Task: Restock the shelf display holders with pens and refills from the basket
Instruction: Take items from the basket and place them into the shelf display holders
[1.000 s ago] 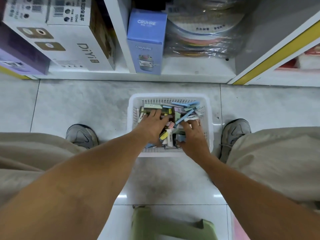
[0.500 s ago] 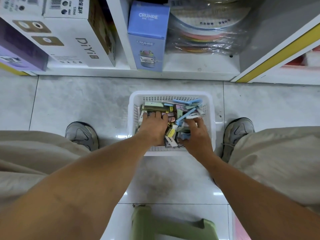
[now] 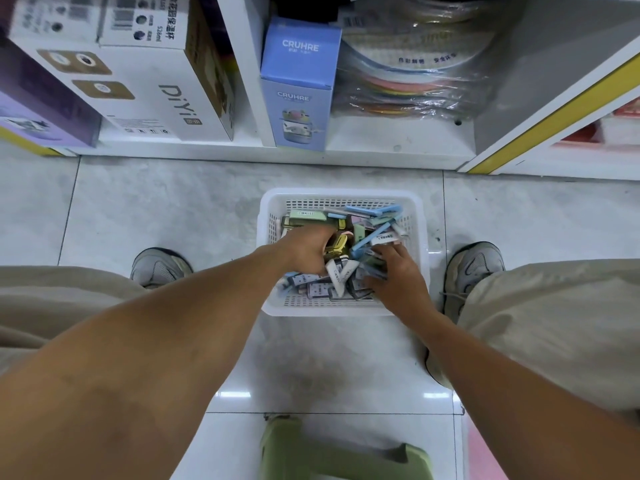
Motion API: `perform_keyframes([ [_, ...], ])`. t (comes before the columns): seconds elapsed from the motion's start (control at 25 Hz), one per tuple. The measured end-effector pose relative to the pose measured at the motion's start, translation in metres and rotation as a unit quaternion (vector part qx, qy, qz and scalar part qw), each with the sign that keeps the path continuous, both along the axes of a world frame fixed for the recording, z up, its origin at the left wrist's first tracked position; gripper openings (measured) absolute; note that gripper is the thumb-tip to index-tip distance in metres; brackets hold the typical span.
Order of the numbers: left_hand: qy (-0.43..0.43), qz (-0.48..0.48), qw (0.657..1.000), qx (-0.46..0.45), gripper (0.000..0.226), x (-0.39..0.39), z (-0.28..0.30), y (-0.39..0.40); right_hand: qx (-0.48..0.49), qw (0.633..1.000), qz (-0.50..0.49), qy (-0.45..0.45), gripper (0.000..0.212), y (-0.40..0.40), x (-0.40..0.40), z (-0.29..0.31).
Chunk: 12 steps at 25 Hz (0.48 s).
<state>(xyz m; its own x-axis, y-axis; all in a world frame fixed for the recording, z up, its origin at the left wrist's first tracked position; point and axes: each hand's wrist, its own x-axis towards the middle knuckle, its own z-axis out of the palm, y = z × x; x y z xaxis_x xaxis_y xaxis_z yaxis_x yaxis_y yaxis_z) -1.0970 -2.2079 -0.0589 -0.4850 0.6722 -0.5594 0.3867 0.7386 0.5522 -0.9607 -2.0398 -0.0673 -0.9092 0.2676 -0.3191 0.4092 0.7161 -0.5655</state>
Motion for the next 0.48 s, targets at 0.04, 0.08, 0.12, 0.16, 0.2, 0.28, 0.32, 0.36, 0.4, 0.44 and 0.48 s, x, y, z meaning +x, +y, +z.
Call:
perform_keyframes([
  [0.04, -0.019, 0.012, 1.0, 0.01, 0.051, -0.001, 0.0, 0.0, 0.001, 1.0, -0.006, -0.004, 0.054, 0.001, -0.001, 0.0],
  [0.08, -0.031, 0.023, 0.999, 0.015, 0.057, -0.002, 0.001, 0.0, 0.006, 1.0, -0.011, -0.006, 0.052, 0.002, -0.001, 0.001],
  [0.12, -0.037, 0.033, 0.999, 0.017, 0.062, -0.004, 0.002, 0.0, 0.015, 1.0, -0.015, -0.007, 0.048, 0.003, -0.001, 0.001],
  [0.16, -0.044, 0.044, 0.998, 0.02, 0.065, -0.006, 0.002, 0.001, 0.031, 0.999, -0.018, -0.01, 0.043, 0.005, -0.001, 0.001],
  [0.2, -0.054, 0.055, 0.997, 0.028, 0.067, -0.008, 0.003, 0.002, 0.054, 0.998, -0.017, -0.015, 0.038, 0.007, 0.0, 0.0],
  [0.28, -0.071, 0.072, 0.994, 0.049, 0.068, -0.012, 0.006, 0.005, 0.102, 0.994, 0.003, -0.041, 0.029, 0.009, 0.0, 0.0],
  [0.32, -0.066, 0.072, 0.994, 0.052, 0.066, -0.013, 0.008, 0.006, 0.112, 0.993, 0.015, -0.045, 0.028, 0.008, 0.001, 0.0],
  [0.36, -0.053, 0.071, 0.995, 0.052, 0.061, -0.014, 0.009, 0.008, 0.113, 0.993, 0.02, -0.039, 0.03, 0.007, 0.001, 0.0],
  [0.4, -0.035, 0.07, 0.996, 0.048, 0.056, -0.014, 0.011, 0.009, 0.111, 0.993, 0.017, -0.029, 0.036, 0.005, 0.002, 0.001],
  [0.44, -0.016, 0.073, 0.996, 0.044, 0.052, -0.014, 0.012, 0.011, 0.112, 0.993, 0.013, -0.025, 0.045, 0.004, 0.002, 0.001],
  [0.48, 0.002, 0.083, 0.996, 0.044, 0.049, -0.014, 0.013, 0.011, 0.121, 0.992, 0.016, -0.027, 0.052, 0.003, 0.002, 0.001],
])
